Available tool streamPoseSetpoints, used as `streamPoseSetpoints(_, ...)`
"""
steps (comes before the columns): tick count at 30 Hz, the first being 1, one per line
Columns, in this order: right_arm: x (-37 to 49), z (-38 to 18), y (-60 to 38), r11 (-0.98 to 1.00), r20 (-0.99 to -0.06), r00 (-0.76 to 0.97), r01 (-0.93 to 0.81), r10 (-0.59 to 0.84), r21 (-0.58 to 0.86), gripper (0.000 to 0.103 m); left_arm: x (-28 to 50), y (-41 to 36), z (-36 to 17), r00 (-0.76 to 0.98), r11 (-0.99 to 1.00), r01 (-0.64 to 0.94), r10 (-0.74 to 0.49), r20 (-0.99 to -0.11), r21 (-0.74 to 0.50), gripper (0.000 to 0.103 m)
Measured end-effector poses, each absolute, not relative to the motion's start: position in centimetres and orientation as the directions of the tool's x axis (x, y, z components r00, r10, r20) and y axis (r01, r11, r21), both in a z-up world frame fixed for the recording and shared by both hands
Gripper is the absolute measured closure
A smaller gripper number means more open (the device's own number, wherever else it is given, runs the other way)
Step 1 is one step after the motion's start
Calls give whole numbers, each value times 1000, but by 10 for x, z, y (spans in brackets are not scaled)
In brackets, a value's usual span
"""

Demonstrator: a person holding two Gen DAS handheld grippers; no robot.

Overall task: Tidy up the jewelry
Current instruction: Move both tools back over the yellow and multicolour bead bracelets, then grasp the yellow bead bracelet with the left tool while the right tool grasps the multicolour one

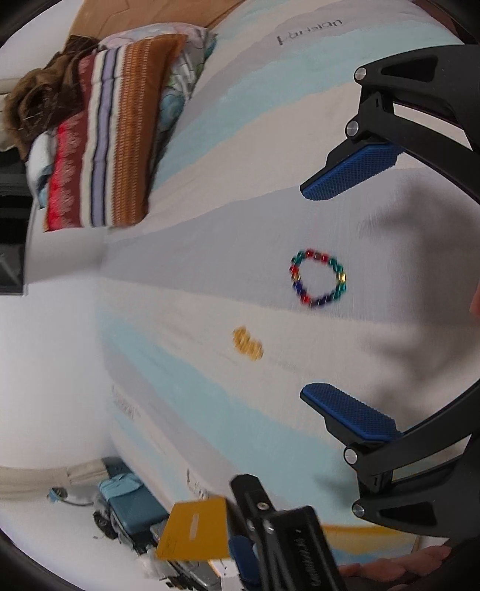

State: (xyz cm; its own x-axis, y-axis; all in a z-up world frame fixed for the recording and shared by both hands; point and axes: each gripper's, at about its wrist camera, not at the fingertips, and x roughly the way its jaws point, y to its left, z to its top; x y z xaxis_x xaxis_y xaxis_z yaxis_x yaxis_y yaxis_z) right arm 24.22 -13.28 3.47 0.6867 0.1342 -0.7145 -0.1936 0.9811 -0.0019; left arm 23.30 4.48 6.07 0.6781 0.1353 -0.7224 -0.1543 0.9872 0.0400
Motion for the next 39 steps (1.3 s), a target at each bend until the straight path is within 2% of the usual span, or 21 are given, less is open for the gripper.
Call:
streamPoseSetpoints(13,293,-37,-151,981,-803,581,-193,131,20,8,328,14,-12,618,989,-128,136,-774,72,6)
streamPoseSetpoints(26,312,-61,-161,981,-811,565,-183,155,60,8,373,6,-61,572,986,-135,157,-805,96,6)
streamPoseSetpoints(28,311,-64,-159,982,-815,561,-185,141,42,13,377,7,-66,567,987,-139,150,-810,85,6)
streamPoseSetpoints(30,311,-67,-158,982,-817,562,-186,131,30,15,377,7,-69,565,988,-137,142,-813,78,9)
streamPoseSetpoints(39,303,-65,-153,977,-822,551,-210,144,31,38,375,-2,-71,570,992,-106,116,-813,68,39)
